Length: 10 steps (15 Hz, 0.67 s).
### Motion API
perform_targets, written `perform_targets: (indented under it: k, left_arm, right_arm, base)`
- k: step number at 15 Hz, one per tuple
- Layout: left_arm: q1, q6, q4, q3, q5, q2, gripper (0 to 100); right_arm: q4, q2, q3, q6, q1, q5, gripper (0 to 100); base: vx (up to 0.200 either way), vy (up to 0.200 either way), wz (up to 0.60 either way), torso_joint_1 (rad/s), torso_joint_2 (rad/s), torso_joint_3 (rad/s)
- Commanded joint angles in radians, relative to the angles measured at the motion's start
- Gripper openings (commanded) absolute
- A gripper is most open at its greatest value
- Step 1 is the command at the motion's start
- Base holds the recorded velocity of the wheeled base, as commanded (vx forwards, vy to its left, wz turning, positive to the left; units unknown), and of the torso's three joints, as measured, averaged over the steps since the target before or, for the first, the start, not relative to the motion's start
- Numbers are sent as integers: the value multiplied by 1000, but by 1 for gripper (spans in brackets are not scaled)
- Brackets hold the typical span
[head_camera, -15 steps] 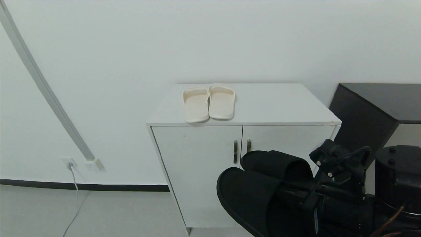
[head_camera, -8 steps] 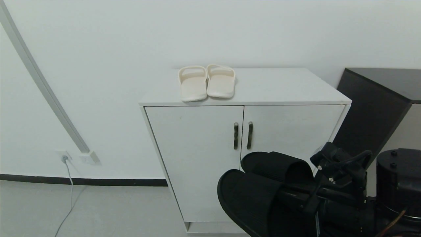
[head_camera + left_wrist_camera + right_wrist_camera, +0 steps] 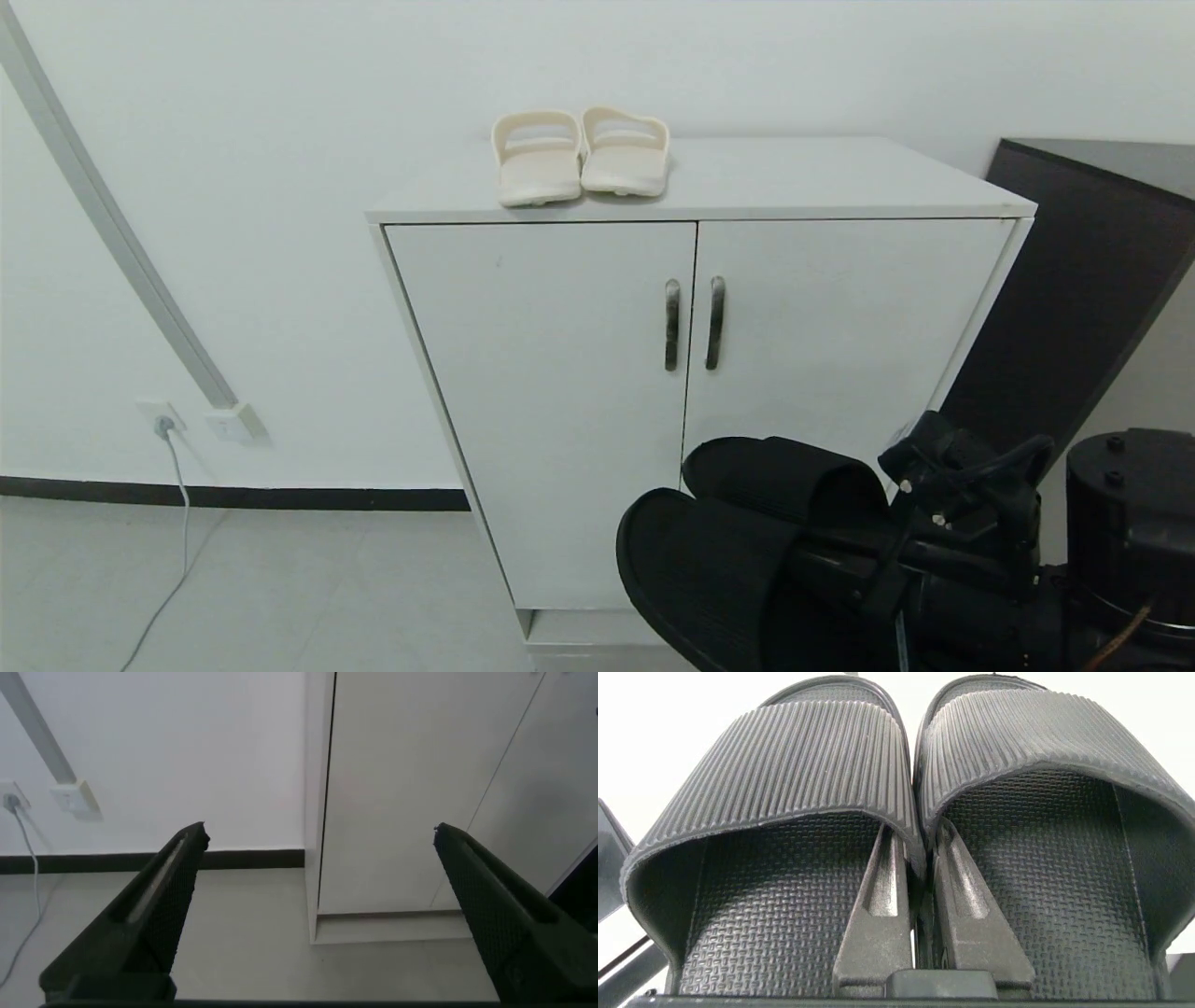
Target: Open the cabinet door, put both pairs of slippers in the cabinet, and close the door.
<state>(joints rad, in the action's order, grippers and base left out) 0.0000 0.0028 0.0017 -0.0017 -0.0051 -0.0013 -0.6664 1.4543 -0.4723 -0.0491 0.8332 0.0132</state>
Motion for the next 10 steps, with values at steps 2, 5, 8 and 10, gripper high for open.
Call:
perform_targets:
  k: [2, 5, 8, 10]
  left_arm:
    - [0, 2, 1, 0, -3, 1, 100]
    - [0, 3, 1, 0, -3, 1, 100]
    - [0, -1, 1, 0, 2, 1, 100]
    - [0, 2, -5, -3, 4, 1, 100]
  right_arm:
    - [-13, -12, 14, 0, 3, 1, 0]
    - [-15, -25, 24, 0, 3, 1, 0]
    - [-16, -28, 31, 17, 4, 1, 0]
    - [-16, -29, 32, 20, 4, -1, 0]
  base:
    - [0, 0, 0, -88, 452, 364]
    - [0, 0, 0, -49, 440, 391]
    - [0, 0, 0, -14, 325, 312]
    - [0, 0, 0, 0, 95, 80]
